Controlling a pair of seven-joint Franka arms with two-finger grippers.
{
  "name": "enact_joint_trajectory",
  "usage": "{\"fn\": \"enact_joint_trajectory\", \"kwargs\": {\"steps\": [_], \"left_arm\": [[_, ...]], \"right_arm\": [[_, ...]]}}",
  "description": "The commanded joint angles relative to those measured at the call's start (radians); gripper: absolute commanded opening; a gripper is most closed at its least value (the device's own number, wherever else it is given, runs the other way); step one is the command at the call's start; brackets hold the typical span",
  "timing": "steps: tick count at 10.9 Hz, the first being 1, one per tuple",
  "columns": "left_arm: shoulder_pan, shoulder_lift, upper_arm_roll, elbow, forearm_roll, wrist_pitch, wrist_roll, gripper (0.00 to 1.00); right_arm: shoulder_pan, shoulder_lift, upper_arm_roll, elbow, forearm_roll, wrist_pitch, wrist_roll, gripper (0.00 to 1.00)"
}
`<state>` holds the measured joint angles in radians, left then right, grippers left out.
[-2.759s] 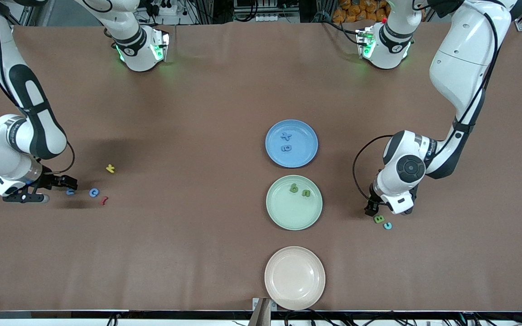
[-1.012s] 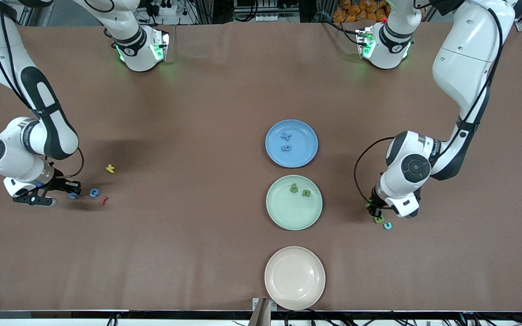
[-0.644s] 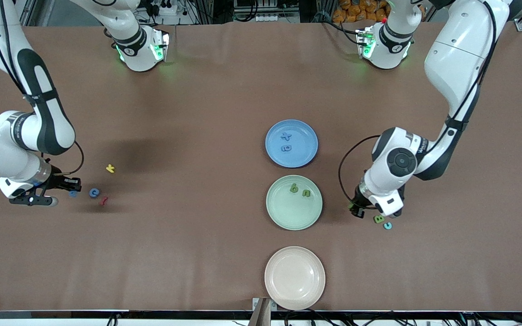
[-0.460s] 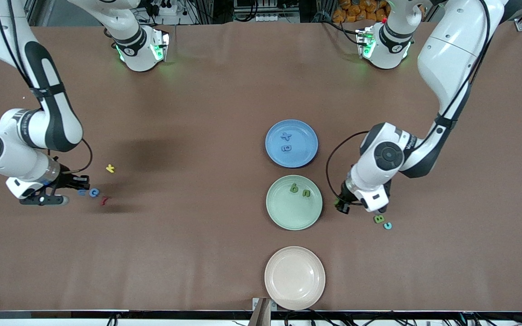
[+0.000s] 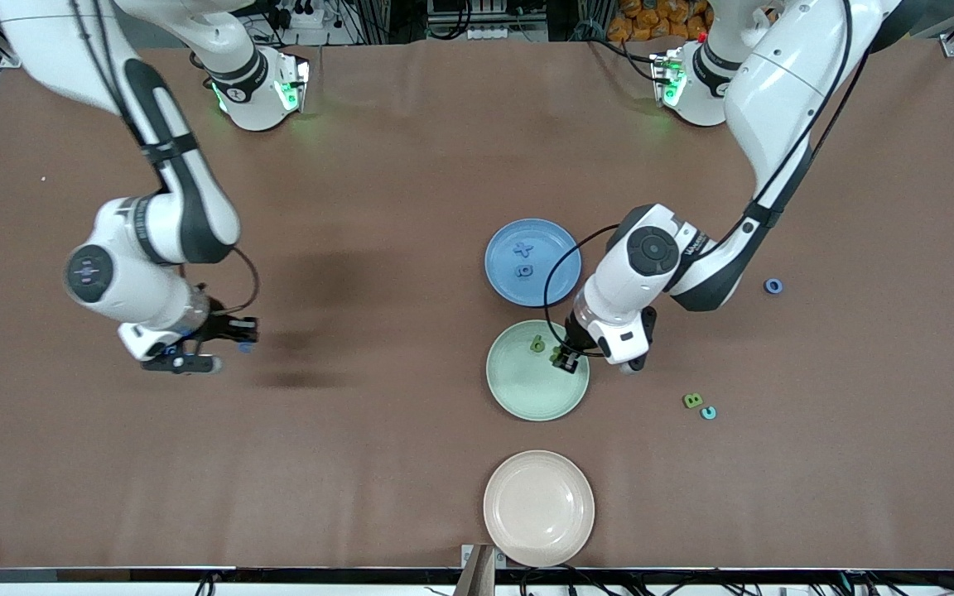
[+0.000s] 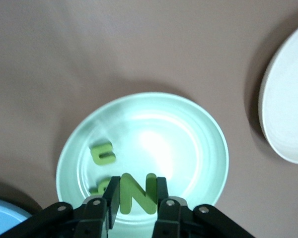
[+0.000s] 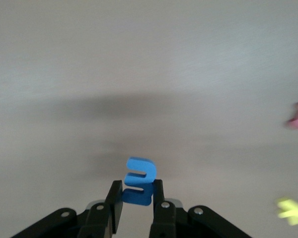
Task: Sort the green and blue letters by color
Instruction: 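Carry the m to the blue plate while the left gripper drops the N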
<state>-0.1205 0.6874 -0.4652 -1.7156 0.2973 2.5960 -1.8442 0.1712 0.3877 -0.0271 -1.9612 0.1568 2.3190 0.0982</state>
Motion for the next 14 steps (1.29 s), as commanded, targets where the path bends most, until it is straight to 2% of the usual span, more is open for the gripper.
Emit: {"fn": "enact_joint_trajectory", "kwargs": {"steps": [1, 4, 8, 13, 14], "left_arm": [[-0.033, 0.029, 0.037, 0.062, 0.029, 0.015, 0.011, 1.00], [-0.027, 0.023, 0.078, 0.067, 0.039, 0.010, 0.031, 1.00], [-0.034, 0.027, 0.195, 0.067, 0.071, -0.052, 0.046, 1.00], [0.027, 0.041, 0.214, 0.067, 0.066, -0.165, 0.334, 1.00], [0.048, 0.043, 0.212, 0.067, 0.065, -0.166, 0.408, 1.00]], "right_arm": [[0.207, -0.024, -0.011, -0.007, 0.018, -0.001, 0.245, 0.00], [0.393, -0.015, -0.011, 0.025, 0.021, -0.007, 0.435, 0.00], [0.603, 0.126, -0.011, 0.200, 0.044, 0.000, 0.520, 0.00], [0.786, 0.262, -0.011, 0.361, 0.085, 0.092, 0.521, 0.01], [0.809, 0.276, -0.010, 0.370, 0.089, 0.109, 0.523, 0.21]]}}
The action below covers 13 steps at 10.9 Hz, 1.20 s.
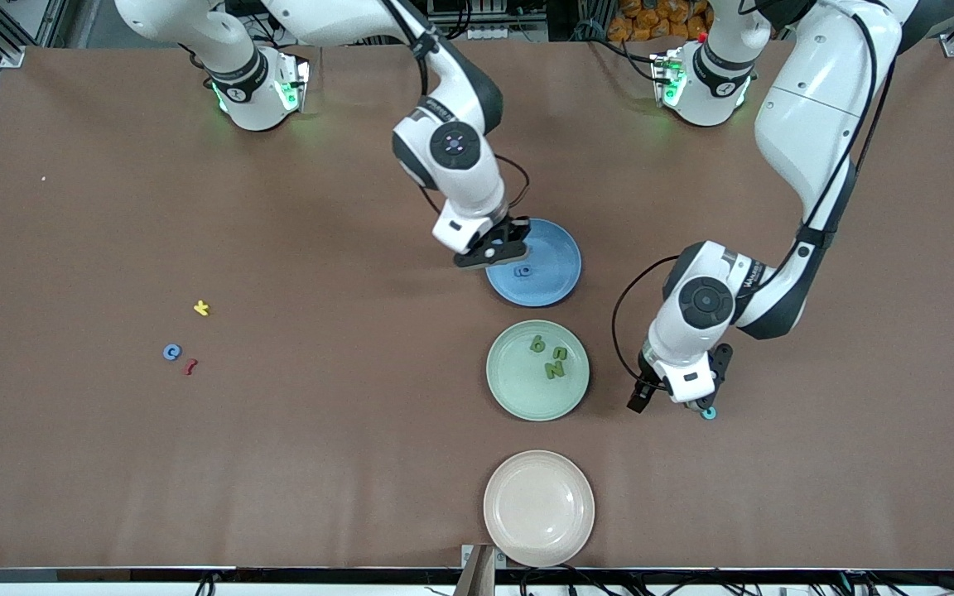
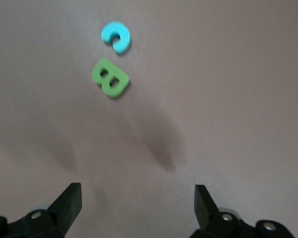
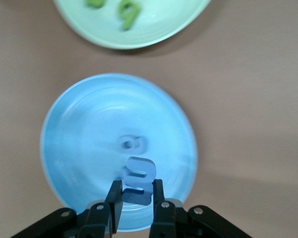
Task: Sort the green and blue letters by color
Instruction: 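Release the m on the blue plate and withdraw both grippers toward letters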
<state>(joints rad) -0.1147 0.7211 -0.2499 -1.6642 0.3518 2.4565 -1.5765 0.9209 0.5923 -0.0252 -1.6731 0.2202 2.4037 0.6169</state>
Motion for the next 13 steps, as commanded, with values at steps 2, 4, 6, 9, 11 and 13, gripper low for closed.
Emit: {"fn": "enact_joint_trajectory", "kwargs": {"steps": [2, 4, 6, 9, 11, 13], "left_arm": [[0.066, 0.037, -0.003, 0.040, 0.003, -0.027, 0.299, 1.00], [0.069, 0.049, -0.002, 0.046, 0.003, -0.027, 0.448, 1.00], [0.076, 0.058, -0.002, 0.047, 0.001, -0.028, 0.621, 1.00], [0.106, 0.070, -0.002, 0.102, -0.013, -0.152, 0.846, 1.00], [0.106, 0.089, -0.002, 0.153, -0.031, -0.212, 0.918, 1.00], [0.106, 0.109, -0.002, 0.182, -0.028, -0.211, 0.931, 1.00]], "right_arm": [[0.081, 0.070, -0.007, 0.076, 0.036, 0.020, 0.142, 1.00], [0.059, 0.049, 0.008, 0.059, 0.036, -0.026, 0.159, 1.00], [-0.023, -0.006, 0.008, 0.050, 0.031, -0.128, 0.159, 1.00], [-0.215, -0.090, 0.008, -0.014, 0.028, -0.182, 0.144, 1.00], [-0.342, -0.097, 0.007, -0.026, -0.002, -0.192, 0.075, 1.00], [-0.468, -0.126, 0.005, -0.043, -0.016, -0.208, 0.025, 1.00]]}}
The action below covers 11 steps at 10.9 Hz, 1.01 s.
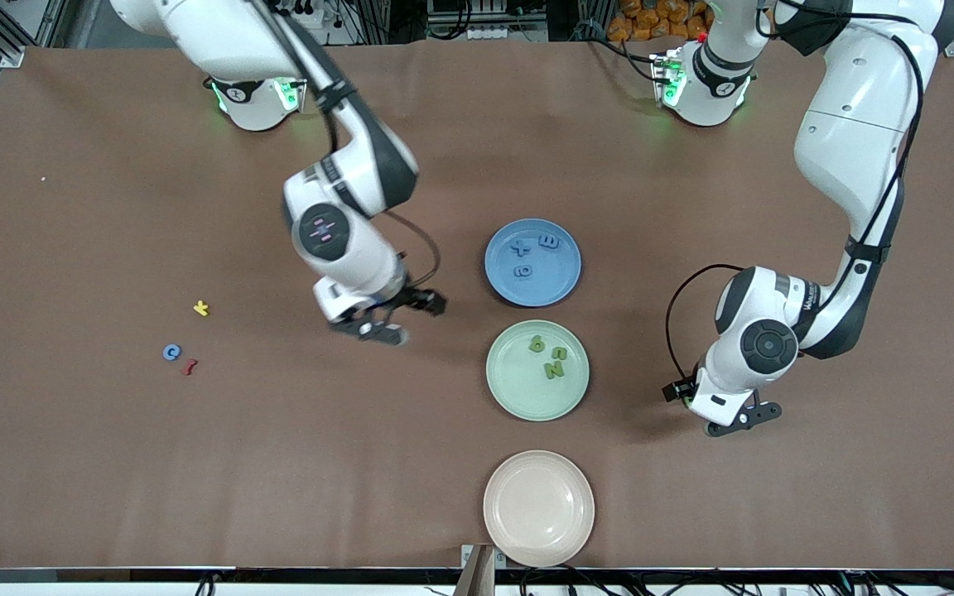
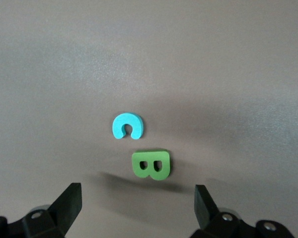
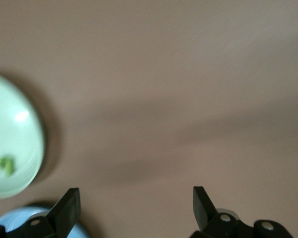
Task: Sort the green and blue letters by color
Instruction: 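Release the m on the blue plate and withdraw both grippers toward letters, then grasp the blue c with the right gripper while the left gripper grasps green B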
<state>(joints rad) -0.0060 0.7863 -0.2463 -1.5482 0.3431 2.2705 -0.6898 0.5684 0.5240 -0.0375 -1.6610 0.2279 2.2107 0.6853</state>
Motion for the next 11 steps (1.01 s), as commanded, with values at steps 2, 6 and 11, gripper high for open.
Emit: {"fn": "enact_joint_trajectory", "kwargs": {"steps": [2, 6, 11], "left_arm": [[-0.003, 0.062, -0.005, 0.088, -0.019, -0.025, 0.052, 1.00], [-0.003, 0.077, -0.005, 0.100, -0.023, -0.019, 0.041, 1.00], [0.007, 0.082, -0.005, 0.099, -0.027, -0.017, 0.044, 1.00]], "right_arm": [[-0.230, -0.076, 0.010, -0.085, -0.025, -0.023, -0.105, 1.00], [-0.375, -0.087, -0.083, -0.127, -0.155, -0.037, -0.156, 1.00], [-0.450, -0.117, -0.165, -0.230, -0.157, 0.042, -0.162, 1.00]]}}
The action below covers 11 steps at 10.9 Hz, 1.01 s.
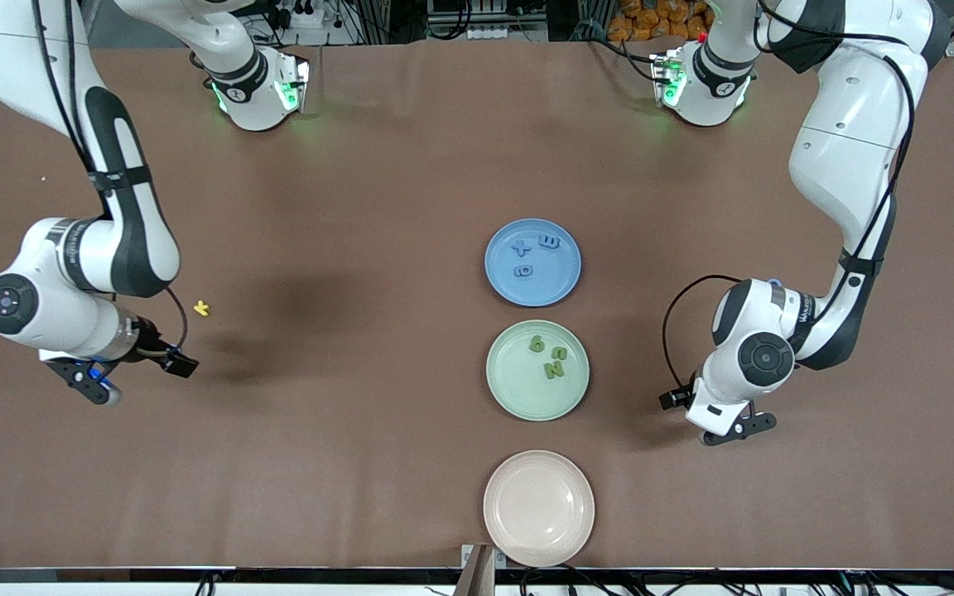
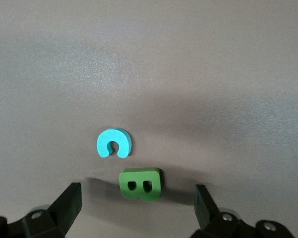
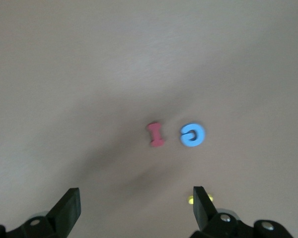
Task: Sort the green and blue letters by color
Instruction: 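Grasp the blue c with the right gripper while the left gripper grasps green B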
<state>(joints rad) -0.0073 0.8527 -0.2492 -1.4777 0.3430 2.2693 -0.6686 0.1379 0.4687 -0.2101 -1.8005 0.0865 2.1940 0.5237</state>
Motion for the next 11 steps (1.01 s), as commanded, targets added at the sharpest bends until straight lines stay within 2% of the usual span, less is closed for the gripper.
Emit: {"fn": "enact_joint_trajectory", "kwargs": {"steps": [1, 2, 3, 7, 11], "left_arm": [[0.012, 0.015, -0.002, 0.027, -0.036, -0.016, 0.023, 0.74], [0.012, 0.015, -0.002, 0.028, -0.071, -0.016, 0.020, 0.29], [0.013, 0.015, -0.002, 0.028, -0.091, -0.016, 0.015, 0.00], [0.012, 0.014, -0.002, 0.028, -0.093, -0.016, -0.005, 0.00], [0.006, -0.003, -0.011, 0.031, -0.094, -0.016, -0.032, 0.00]], "right_arm": [[-0.021, -0.062, 0.008, -0.129, -0.016, 0.128, -0.013, 1.00], [-0.035, -0.058, 0.008, -0.167, -0.016, 0.201, -0.034, 1.00], [-0.050, -0.048, 0.009, -0.187, -0.014, 0.245, -0.077, 1.00], [-0.115, -0.019, 0.009, -0.236, -0.013, 0.335, -0.168, 1.00], [-0.121, 0.047, 0.011, -0.246, -0.010, 0.434, -0.168, 1.00]]}}
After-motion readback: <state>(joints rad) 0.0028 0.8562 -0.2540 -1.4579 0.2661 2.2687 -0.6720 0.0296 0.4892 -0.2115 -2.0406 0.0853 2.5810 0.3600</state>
